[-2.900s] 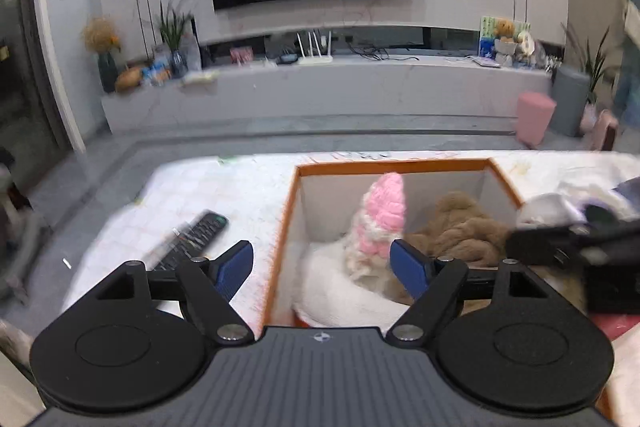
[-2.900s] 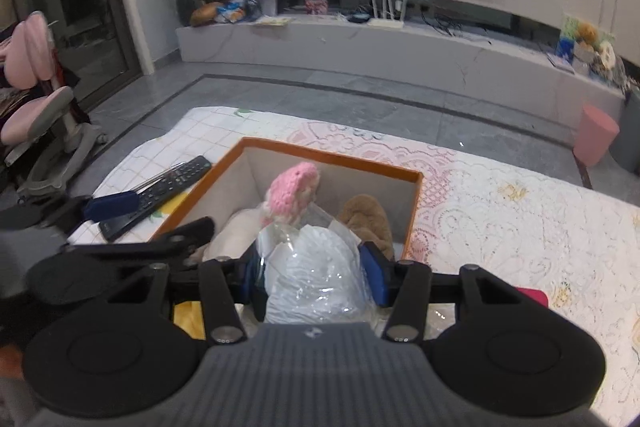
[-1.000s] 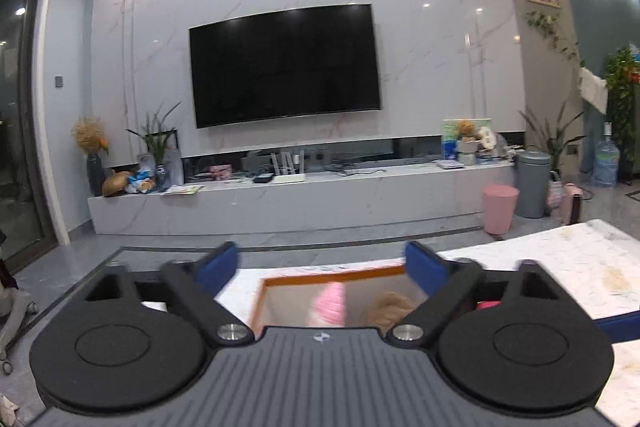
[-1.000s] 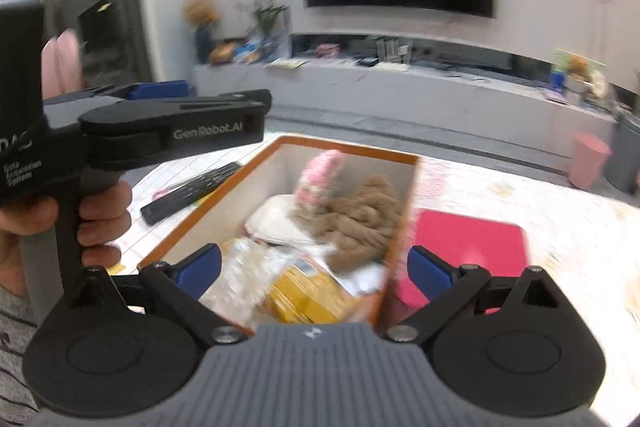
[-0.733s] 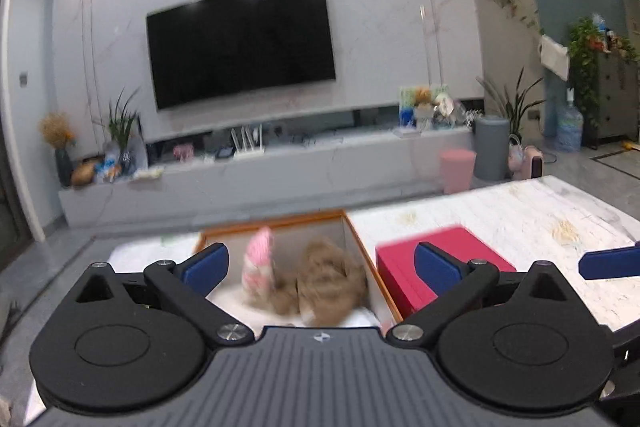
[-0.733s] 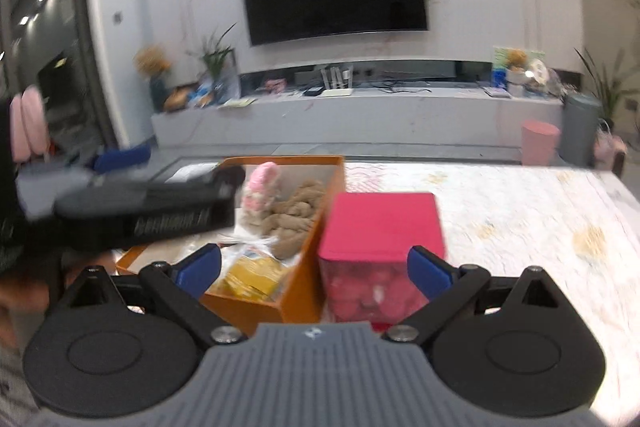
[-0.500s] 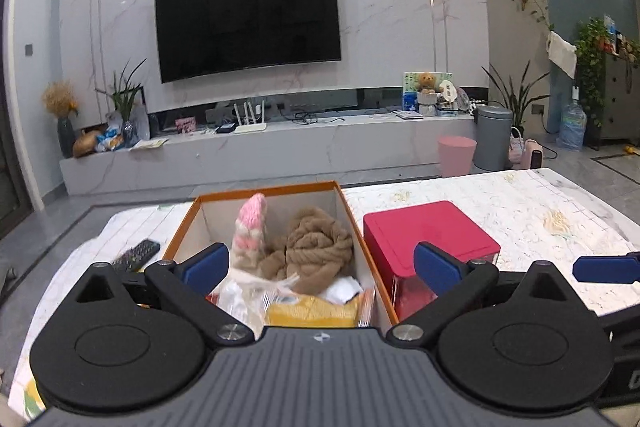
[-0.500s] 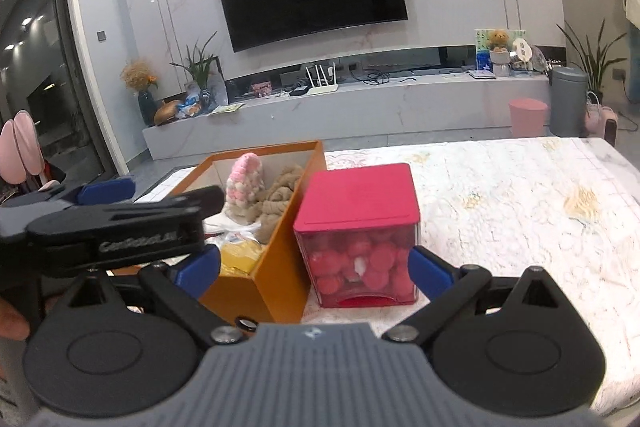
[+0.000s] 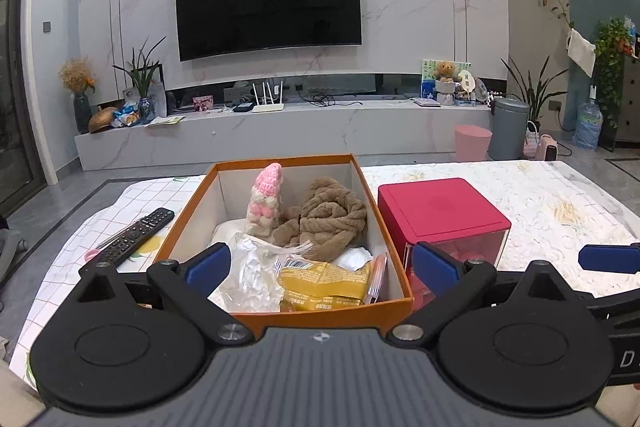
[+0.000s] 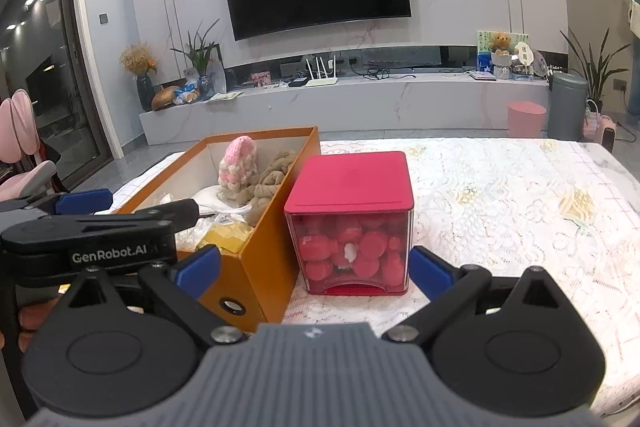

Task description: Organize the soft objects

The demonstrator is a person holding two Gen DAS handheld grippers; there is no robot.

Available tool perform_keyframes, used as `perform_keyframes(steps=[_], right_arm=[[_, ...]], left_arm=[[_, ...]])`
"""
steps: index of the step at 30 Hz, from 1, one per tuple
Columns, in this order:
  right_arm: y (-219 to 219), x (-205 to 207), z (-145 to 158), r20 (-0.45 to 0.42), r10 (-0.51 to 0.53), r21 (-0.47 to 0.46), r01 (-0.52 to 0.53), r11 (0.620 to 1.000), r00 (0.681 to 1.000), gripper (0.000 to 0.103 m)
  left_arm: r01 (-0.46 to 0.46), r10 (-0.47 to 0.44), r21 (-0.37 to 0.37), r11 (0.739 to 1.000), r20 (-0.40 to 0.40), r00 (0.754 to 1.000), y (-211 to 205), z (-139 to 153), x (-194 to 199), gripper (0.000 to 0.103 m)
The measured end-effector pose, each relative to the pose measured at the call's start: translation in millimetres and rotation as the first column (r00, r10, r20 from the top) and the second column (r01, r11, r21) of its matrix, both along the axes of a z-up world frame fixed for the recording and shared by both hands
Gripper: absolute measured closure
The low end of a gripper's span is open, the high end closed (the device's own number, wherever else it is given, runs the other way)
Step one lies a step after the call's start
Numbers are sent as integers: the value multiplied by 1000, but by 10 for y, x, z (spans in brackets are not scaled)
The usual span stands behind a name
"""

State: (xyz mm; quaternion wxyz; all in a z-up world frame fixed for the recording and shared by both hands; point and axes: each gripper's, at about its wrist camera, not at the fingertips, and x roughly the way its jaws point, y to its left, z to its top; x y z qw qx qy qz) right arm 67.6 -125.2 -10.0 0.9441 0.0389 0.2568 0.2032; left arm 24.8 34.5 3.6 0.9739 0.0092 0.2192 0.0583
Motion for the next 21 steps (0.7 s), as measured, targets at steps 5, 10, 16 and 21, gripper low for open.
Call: perform_keyframes(steps=[5,10,16,21], right_arm=[[-6,-3,-7,-6,-3,-3,3,1000,1000,5],[-45,20,-4,-15,-28,2,28,1000,1000,5],[-102,32,-16,-26,-34,30,34,999,999,5],[-88,28,-27,-29,-27,14,27,1000,999,5]], left_arm=[[14,-14,13,1000,-2,1000,-28,-16,-5,0],[50,-49,36,998,-31,998,-81,-70,4,0],[47,-46,41,998,-28,999,-128,-80,-15,0],[39,-38,48,998,-33,999,-138,-78,-14,0]])
